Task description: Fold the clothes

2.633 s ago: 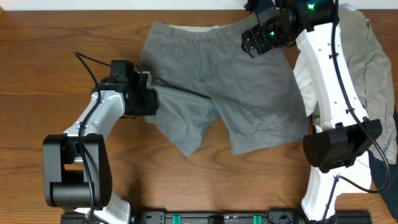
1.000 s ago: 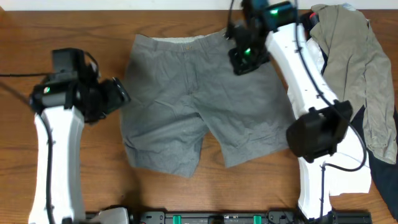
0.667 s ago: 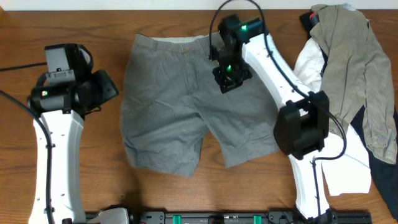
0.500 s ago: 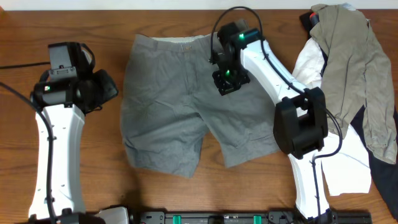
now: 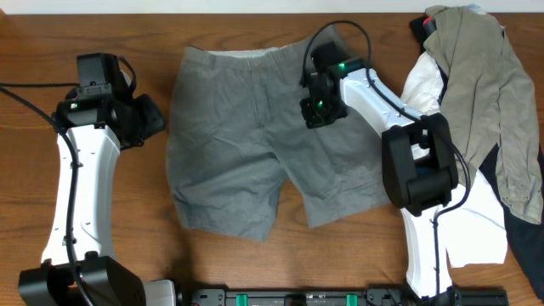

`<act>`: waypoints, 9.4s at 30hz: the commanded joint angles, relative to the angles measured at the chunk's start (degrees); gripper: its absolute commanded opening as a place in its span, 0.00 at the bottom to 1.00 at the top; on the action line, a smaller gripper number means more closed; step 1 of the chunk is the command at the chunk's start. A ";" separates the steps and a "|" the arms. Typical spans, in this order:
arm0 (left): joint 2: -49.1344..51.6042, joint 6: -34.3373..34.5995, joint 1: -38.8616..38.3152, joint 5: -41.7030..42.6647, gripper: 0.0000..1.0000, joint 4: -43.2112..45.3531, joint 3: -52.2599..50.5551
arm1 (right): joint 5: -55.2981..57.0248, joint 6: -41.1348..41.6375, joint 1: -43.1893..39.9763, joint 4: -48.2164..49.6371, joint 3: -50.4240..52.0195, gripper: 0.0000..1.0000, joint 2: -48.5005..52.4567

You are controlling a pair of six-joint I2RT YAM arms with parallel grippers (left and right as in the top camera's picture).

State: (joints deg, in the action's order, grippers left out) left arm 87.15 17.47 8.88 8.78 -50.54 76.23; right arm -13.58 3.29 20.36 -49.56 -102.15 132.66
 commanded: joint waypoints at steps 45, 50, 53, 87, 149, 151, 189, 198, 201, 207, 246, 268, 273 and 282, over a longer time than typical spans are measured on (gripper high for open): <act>35.04 -24.37 -8.63 2.51 0.36 57.96 0.24 | 6.75 -7.39 -3.04 -12.41 -28.68 0.36 -0.92; 37.05 -22.73 -9.55 2.51 0.36 57.07 0.24 | 4.94 -6.67 -2.43 -12.39 -28.68 0.36 -0.92; 38.99 -22.53 -9.94 2.19 0.36 55.28 0.24 | 4.55 -6.56 -1.99 -12.41 -28.68 0.36 -0.92; 24.57 -2.43 8.39 5.77 0.93 -8.98 2.23 | 5.62 3.56 -2.01 -19.12 -17.27 0.35 -0.31; 19.63 -41.05 -2.10 0.83 0.99 10.60 2.49 | -8.11 8.92 -13.94 -7.43 -15.98 0.86 -1.25; 21.03 -40.98 -2.12 1.14 0.98 11.06 2.47 | -8.24 6.93 -13.05 -14.03 -15.98 0.74 -3.87; 23.98 -40.74 -2.23 5.16 0.87 12.28 2.36 | 24.04 17.68 -11.06 -13.99 13.25 0.31 -6.01; 23.98 -40.70 -2.23 5.16 0.87 12.24 2.36 | 20.72 8.11 -15.85 3.39 12.70 0.51 -6.01; 23.96 -38.49 -2.23 5.18 0.87 11.58 2.38 | 15.39 4.50 -16.65 -0.26 8.96 0.63 -6.03; 22.40 -35.15 -2.23 13.42 0.87 6.38 2.38 | 3.39 -0.90 -16.15 -18.18 -4.87 0.77 -6.03; 31.69 -22.71 -6.16 -15.02 0.18 15.21 0.90 | -1.64 -0.33 -10.12 -29.31 -13.53 0.73 -6.01; 30.16 -6.60 12.83 1.79 0.98 1.53 2.25 | -3.61 1.38 -2.03 -12.98 1.01 0.47 -6.01; 25.99 -6.64 12.48 8.07 0.98 0.44 2.45 | -1.68 3.04 -0.28 -8.35 3.85 0.01 -6.01; 8.66 -6.67 12.28 9.64 0.98 -2.45 2.45 | 1.42 4.66 -2.32 -1.03 12.02 0.01 -6.01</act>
State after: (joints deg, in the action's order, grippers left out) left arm 100.42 10.52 21.21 16.82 -52.71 78.46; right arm -15.31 7.03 19.31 -51.57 -92.12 126.56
